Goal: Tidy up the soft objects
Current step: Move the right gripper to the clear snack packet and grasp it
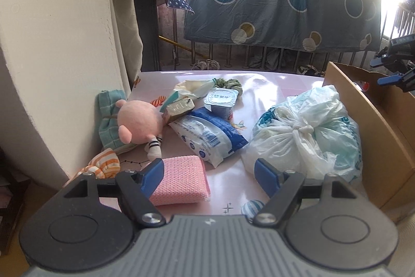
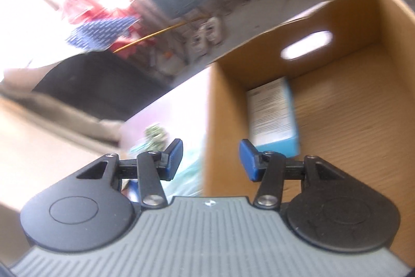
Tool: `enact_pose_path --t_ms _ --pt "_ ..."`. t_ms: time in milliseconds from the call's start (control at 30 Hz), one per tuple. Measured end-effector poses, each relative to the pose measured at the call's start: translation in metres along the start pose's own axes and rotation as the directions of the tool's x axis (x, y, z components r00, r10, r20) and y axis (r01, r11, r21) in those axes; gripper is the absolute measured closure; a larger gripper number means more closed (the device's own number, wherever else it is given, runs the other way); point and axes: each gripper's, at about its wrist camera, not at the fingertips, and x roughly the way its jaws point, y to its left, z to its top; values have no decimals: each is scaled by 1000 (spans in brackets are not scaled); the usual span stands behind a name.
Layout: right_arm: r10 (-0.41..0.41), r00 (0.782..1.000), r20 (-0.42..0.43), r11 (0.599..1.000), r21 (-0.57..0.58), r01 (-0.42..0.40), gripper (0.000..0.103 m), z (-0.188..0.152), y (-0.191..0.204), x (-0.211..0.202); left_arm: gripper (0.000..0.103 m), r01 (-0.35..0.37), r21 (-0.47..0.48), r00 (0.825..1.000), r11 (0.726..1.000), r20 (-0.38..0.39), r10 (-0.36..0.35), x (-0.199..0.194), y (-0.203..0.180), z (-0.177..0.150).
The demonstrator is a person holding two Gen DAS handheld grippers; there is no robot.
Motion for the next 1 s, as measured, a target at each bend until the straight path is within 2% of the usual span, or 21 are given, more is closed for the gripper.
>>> enact_pose_path --t_ms 100,200,333,400,467,533,633,833,1000 --pt "60 997 -52 997 -39 -62 55 -8 34 8 25 -46 0 998 999 41 46 0 5 5" --pt "127 986 -111 988 -69 -135 55 -15 72 25 25 -116 15 986 993 122 113 6 8 16" --pt "207 956 -207 971 -76 -227 55 -19 121 64 25 -201 104 962 974 208 176 30 1 32" --pt "231 939 -257 962 -87 -260 54 -18 145 90 25 -242 164 950 956 241 199 51 -5 41" --pt "238 924 -298 958 -86 -274 51 -16 164 119 25 -261 203 945 944 255 206 72 -8 49" --pt "246 902 -355 955 -72 -289 50 -13 183 154 25 -264 227 947 937 244 208 94 -10 57" --pt "220 884 -412 960 -69 -271 48 -9 201 208 25 -266 252 952 930 218 213 129 -12 65" --pt "133 889 -438 984 -49 -171 47 6 198 299 27 -233 300 972 925 112 208 190 -12 76" --pt "120 868 -481 987 -39 -158 44 7 200 337 28 -216 298 976 930 60 207 216 -9 79"
